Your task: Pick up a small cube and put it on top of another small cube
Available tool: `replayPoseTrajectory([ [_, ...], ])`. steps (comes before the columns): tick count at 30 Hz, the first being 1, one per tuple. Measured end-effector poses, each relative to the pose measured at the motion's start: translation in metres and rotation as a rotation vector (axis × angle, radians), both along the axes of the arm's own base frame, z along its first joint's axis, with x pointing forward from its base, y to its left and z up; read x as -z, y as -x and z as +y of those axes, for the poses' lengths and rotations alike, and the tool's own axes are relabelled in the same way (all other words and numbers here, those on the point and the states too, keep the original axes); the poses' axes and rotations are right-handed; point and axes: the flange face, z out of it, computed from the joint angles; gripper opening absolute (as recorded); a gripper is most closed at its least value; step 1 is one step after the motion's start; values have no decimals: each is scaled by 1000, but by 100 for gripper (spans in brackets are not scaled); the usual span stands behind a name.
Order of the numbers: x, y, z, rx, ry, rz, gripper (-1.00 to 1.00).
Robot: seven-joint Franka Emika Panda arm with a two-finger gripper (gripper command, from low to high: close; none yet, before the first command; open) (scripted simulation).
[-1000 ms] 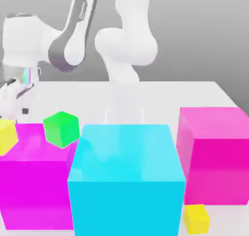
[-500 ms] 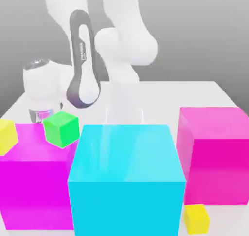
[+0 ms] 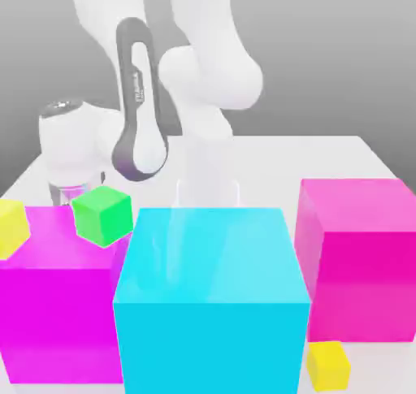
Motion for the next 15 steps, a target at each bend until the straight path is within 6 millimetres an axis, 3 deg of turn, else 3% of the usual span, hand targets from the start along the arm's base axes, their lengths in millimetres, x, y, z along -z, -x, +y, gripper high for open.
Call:
replayPoseTrajectory([
  [5,-26,4,0,2,-3,0,-100],
  [8,-55,20,-38,46,23,1,-100],
  [12,-100,-4,-62,-18,39,9,-100],
  [15,-137,-35,-62,-98,43,11,-100],
])
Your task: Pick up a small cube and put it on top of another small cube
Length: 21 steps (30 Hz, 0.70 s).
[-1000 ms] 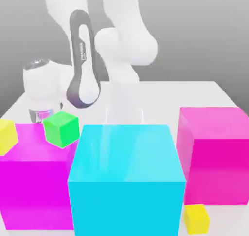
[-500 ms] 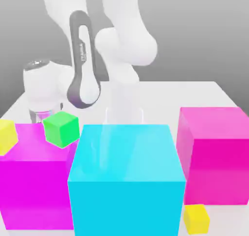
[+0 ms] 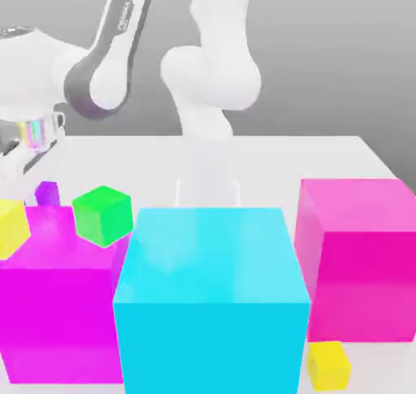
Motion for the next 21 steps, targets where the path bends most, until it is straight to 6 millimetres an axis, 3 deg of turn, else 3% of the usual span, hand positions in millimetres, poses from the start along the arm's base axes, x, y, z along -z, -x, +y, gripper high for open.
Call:
replayPoseTrajectory([
  [6,-70,-74,41,-207,-13,1,-100],
  [13,-158,-135,126,-460,-35,2,-100],
  [15,-152,-148,153,-519,-49,2,-100],
  [18,-112,-152,161,-535,-53,2,-100],
  [19,-102,-152,162,-537,-53,2,100],
  [21,-102,-152,162,-537,-53,2,100],
])
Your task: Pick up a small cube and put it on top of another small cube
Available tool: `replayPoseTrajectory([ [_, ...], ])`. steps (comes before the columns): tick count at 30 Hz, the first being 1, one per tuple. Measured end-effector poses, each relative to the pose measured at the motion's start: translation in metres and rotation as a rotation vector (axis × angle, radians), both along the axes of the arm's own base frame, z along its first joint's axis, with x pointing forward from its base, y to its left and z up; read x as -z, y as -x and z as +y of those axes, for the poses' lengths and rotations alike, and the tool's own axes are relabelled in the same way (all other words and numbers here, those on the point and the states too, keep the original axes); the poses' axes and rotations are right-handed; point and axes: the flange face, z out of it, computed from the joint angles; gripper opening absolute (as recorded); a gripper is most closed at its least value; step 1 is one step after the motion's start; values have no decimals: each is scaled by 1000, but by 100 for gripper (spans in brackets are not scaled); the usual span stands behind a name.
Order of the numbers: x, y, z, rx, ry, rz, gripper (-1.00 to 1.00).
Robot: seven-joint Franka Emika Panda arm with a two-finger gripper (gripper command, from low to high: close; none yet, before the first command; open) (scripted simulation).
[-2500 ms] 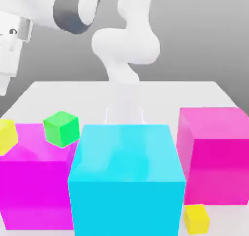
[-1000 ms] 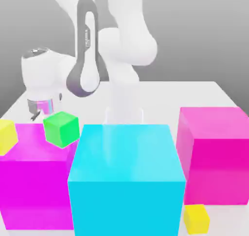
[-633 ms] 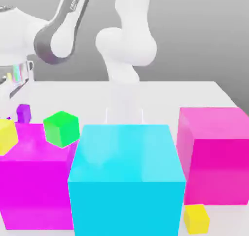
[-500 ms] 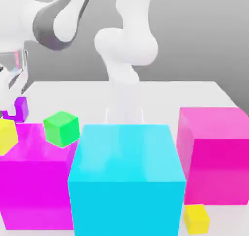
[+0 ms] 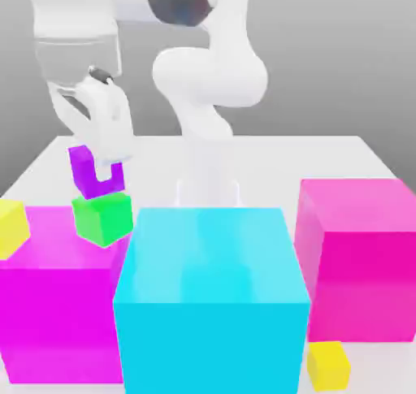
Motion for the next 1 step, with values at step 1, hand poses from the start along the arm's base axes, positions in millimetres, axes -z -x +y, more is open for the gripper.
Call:
replayPoseTrajectory([
  [1,0,0,0,0,0,0,100],
])
